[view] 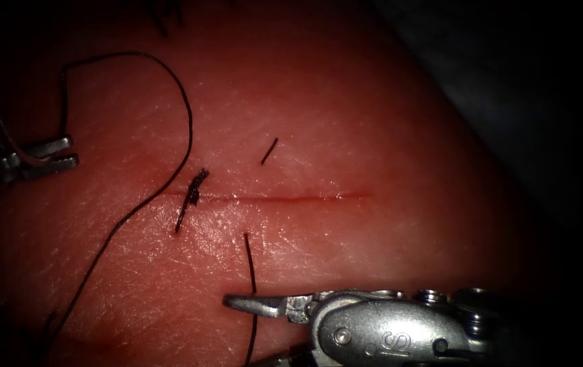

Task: Wound Closure
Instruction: Pull the string through the cut with the right gripper

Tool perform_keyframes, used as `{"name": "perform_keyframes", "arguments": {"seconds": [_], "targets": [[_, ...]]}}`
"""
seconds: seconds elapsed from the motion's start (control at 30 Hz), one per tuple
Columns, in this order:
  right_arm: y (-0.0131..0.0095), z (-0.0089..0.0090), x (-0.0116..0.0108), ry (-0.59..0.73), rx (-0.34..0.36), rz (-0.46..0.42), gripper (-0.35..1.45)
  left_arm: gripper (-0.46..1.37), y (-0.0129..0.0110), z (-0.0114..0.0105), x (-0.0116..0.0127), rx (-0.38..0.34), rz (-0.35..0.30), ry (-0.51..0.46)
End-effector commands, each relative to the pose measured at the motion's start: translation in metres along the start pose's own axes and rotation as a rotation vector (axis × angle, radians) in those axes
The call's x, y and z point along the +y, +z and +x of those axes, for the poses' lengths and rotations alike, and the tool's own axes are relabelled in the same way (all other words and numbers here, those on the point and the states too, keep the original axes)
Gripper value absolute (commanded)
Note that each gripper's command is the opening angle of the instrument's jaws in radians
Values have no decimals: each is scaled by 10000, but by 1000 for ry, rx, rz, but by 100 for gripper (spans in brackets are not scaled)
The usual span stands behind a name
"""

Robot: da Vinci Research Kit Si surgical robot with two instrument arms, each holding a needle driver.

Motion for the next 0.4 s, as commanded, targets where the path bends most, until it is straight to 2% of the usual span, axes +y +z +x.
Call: {"name": "perform_keyframes", "arguments": {"seconds": [0.03, 0.4], "targets": [[0, -1, 1, -1, -8, -4, 106, -35, 1, -1, 0, -1, -8, 0], [-3, -7, 9, 2, -22, -17, 105, -35, 2, -1, 0, -2, -11, -1]]}}
